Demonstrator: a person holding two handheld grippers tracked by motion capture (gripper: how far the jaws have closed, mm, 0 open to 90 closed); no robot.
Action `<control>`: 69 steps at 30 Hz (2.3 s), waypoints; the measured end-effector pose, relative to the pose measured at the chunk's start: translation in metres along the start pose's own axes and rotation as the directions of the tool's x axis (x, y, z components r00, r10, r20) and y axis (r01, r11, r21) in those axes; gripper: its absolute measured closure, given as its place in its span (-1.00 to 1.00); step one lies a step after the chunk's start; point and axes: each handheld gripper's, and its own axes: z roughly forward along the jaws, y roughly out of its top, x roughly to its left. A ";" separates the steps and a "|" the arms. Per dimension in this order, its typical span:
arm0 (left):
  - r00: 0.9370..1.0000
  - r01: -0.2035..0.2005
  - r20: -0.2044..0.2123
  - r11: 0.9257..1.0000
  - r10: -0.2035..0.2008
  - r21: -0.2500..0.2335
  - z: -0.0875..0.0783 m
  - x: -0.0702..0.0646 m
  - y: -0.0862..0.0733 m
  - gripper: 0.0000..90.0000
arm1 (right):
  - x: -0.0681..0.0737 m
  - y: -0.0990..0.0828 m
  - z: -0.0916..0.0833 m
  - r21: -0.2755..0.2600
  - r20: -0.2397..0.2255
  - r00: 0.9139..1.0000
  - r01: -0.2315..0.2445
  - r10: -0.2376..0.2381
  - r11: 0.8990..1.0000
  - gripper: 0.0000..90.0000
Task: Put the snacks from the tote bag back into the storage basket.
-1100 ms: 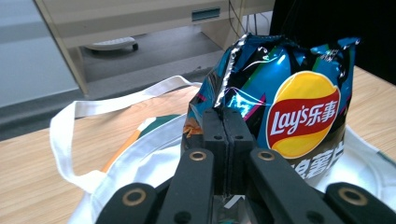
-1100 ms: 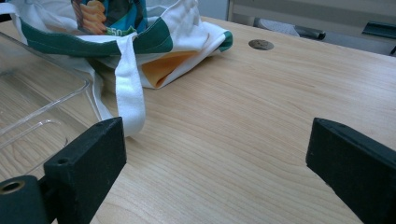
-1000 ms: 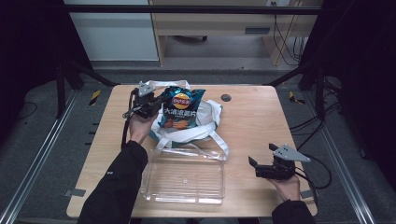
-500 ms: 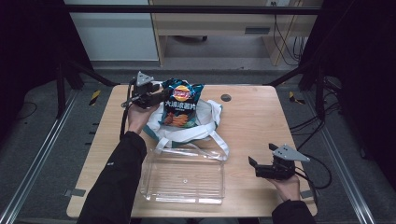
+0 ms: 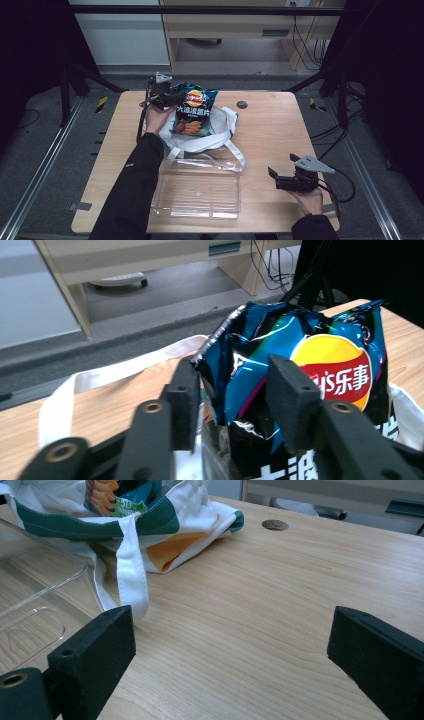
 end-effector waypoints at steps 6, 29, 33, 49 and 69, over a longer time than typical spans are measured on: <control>0.999 -0.034 0.000 0.999 0.034 0.002 -0.001 -0.003 -0.001 0.99 | 0.001 0.000 0.001 0.007 -0.006 1.000 0.004 -0.003 1.000 -0.88; 0.999 -0.031 -0.011 0.994 0.030 -0.102 -0.033 -0.021 -0.020 1.00 | 0.001 0.000 0.002 0.011 -0.013 1.000 0.009 -0.008 1.000 -0.87; 0.999 -0.034 -0.013 0.995 0.033 -0.092 -0.042 -0.019 -0.024 1.00 | 0.002 0.000 0.003 0.013 -0.013 1.000 0.010 -0.010 1.000 -0.87; 0.999 -0.024 -0.046 0.995 0.020 -0.096 -0.063 -0.023 -0.039 1.00 | 0.003 0.001 0.002 0.012 -0.014 1.000 0.014 -0.013 1.000 -0.87; 1.000 -0.023 -0.017 0.992 0.021 -0.124 -0.037 -0.004 -0.031 0.86 | 0.003 0.000 0.005 0.014 -0.016 1.000 0.011 -0.011 1.000 -0.87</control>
